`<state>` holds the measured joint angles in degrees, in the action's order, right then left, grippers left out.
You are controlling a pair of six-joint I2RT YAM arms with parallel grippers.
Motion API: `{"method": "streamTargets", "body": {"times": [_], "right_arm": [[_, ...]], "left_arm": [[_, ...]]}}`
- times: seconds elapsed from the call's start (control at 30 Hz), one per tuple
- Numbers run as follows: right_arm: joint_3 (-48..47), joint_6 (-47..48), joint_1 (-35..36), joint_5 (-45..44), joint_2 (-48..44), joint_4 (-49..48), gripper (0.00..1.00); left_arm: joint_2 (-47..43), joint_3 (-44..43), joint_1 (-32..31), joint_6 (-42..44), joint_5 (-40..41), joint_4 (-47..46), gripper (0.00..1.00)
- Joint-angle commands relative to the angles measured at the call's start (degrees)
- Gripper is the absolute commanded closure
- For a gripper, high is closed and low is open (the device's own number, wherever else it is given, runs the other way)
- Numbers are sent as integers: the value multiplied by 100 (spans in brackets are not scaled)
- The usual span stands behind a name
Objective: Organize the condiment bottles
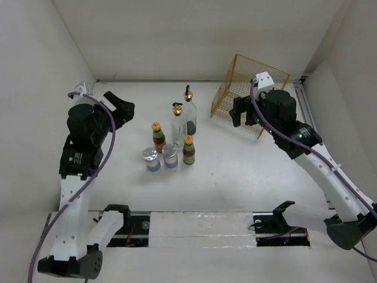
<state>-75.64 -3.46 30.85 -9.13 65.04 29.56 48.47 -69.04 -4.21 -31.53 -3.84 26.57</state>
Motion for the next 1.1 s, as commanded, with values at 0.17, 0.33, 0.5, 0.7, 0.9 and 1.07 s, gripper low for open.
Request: {"method": "streamTargets", "body": {"times": [0.17, 0.33, 0.5, 0.7, 0.9, 1.07], "right_arm": [[286, 92, 53, 936, 79, -1118, 82], [409, 152, 236, 1229, 396, -1698, 100], [541, 399, 290, 1448, 791, -2287, 88], [182, 689, 412, 2073, 1633, -2675, 40], [-486, 742, 413, 2143, 2460, -2929, 37], [-970, 742, 466, 2248, 2970, -2983, 34]], "left_arm": [[549, -417, -159, -12, -329, -626, 24], [1172, -1040, -159, 190, 172, -566, 52], [1701, -1315, -159, 971, 261, -318, 61], [1402, -937, -159, 1158, 1359, -170, 100], [1280, -479, -159, 1026, 911, -108, 75], [1341, -427, -309, 895, 701, -160, 56]]}}
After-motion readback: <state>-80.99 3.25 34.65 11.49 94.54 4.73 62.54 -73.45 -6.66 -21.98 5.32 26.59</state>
